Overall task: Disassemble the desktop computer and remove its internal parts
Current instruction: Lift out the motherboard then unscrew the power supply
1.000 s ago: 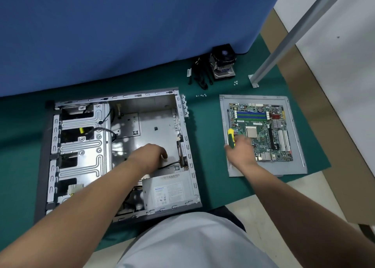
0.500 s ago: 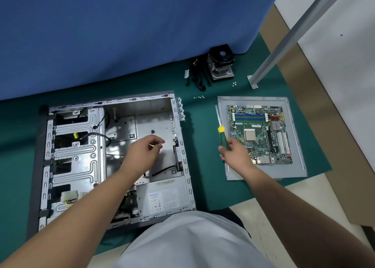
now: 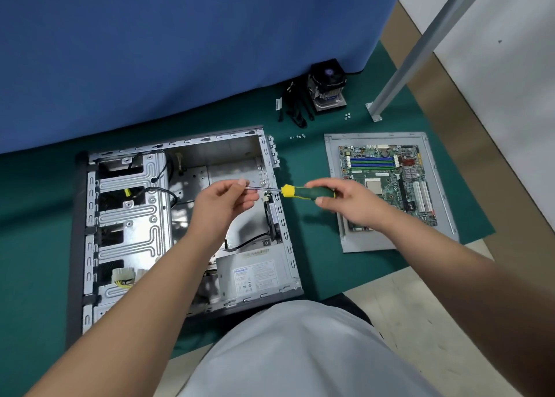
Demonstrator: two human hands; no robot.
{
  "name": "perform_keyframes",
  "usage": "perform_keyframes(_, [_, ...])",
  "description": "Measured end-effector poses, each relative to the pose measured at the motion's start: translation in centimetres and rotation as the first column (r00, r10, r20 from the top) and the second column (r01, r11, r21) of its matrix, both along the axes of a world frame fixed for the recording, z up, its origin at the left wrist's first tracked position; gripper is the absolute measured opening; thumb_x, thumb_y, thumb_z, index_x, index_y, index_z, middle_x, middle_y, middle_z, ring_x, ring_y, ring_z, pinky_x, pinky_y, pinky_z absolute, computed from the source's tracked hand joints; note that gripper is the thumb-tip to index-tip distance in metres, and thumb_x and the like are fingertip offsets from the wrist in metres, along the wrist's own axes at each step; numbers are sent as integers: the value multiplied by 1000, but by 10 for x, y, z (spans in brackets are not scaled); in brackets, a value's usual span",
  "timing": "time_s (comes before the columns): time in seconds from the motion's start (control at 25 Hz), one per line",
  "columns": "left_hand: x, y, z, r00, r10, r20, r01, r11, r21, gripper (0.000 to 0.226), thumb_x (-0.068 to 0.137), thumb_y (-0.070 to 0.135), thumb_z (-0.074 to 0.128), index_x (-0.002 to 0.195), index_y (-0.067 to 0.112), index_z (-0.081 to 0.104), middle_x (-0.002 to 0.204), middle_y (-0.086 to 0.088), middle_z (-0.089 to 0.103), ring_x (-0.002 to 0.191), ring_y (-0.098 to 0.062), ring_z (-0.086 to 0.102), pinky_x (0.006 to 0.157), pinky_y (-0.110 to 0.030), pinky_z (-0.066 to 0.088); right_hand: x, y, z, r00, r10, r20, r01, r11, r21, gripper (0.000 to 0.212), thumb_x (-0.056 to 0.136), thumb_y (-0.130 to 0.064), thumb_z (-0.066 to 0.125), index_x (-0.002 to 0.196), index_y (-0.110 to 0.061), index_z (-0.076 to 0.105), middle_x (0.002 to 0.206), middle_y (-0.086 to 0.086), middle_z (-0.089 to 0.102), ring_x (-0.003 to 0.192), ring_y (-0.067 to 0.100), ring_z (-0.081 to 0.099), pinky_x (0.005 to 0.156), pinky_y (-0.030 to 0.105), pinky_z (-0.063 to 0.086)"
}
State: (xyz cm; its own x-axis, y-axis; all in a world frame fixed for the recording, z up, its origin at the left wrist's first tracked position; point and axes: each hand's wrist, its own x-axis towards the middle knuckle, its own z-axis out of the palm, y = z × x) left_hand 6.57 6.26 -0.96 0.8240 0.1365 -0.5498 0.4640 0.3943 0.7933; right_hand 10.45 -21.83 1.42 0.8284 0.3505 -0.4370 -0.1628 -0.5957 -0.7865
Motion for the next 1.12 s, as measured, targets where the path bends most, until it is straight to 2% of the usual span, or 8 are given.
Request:
perform_keyframes(0.12, [-8, 0, 3, 993, -81, -82, 76, 995, -57, 16, 96, 15, 70, 100, 0, 72, 95, -19, 78, 79, -20, 77, 68, -21, 59, 5, 15, 3, 854, -399, -335, 515, 741, 431, 21, 100, -8, 61, 120, -14, 62, 103, 14, 62, 80, 19, 68, 74, 26, 55])
perform_keyframes(0.28, [-13, -19, 9, 982, -174, -76, 176, 984, 18, 17, 93, 15, 73, 98, -2, 72, 92, -20, 77, 74, -19, 75, 65, -22, 60, -2, 38, -10, 649, -494, -579, 760, 384, 524, 35, 97, -6, 66, 122, -18, 44, 126, 34, 60, 97, 47, 72, 83, 50, 61])
perform_keyframes(0.56, [-10, -9, -19, 977, -103, -187, 166, 916, 364, 11, 102, 11, 60, 98, 8, 70, 98, -14, 76, 69, -16, 71, 77, -32, 59, -3, -6, -27, 514, -752, -413, 813, 274, 514, 59, 98, -7, 66, 143, -29, 34, 124, 21, 58, 93, 37, 75, 81, 43, 62])
perform_keyframes(0.76, [1, -14, -56, 716, -488, -499, 692, 591, 415, 11, 97, 9, 66, 105, 8, 74, 102, -11, 75, 94, -25, 69, 96, -35, 55, -14, -23, -62, 506, -779, -369, 852, 387, 352, 57, 100, -8, 63, 140, -35, 33, 118, 23, 64, 90, 32, 77, 76, 36, 63])
perform_keyframes(0.88, [7, -22, -64, 629, -569, -530, 777, 465, 424, 13, 97, 6, 66, 94, 14, 75, 77, 3, 70, 68, -8, 62, 69, -13, 50, -21, -17, -79, 528, -755, -388, 843, 414, 343, 53, 101, -7, 62, 137, -33, 34, 115, 26, 66, 91, 33, 77, 76, 36, 63])
perform_keyframes(0.96, [11, -26, -72, 580, -601, -550, 814, 395, 426, 20, 97, 1, 61, 92, 16, 72, 84, 0, 70, 76, -13, 63, 73, -18, 51, -23, -15, -88, 529, -746, -403, 844, 417, 337, 52, 100, -5, 62, 136, -33, 36, 116, 26, 65, 92, 33, 76, 75, 35, 62])
perform_keyframes(1.04, [12, -30, -77, 593, -585, -553, 805, 422, 418, 25, 97, -3, 55, 95, 15, 73, 90, -7, 67, 83, -20, 62, 80, -29, 54, -25, -13, -95, 523, -743, -418, 849, 415, 326, 53, 100, -5, 62, 138, -31, 36, 116, 25, 65, 93, 34, 76, 76, 36, 62])
perform_keyframes(1.12, [13, -35, -78, 696, -502, -513, 704, 618, 350, 45, 93, -12, 42, 72, 13, 73, 77, -12, 63, 69, -22, 59, 62, -23, 53, -26, -12, -100, 507, -745, -433, 860, 401, 316, 53, 100, -5, 62, 139, -30, 36, 112, 24, 67, 92, 34, 76, 76, 35, 62])
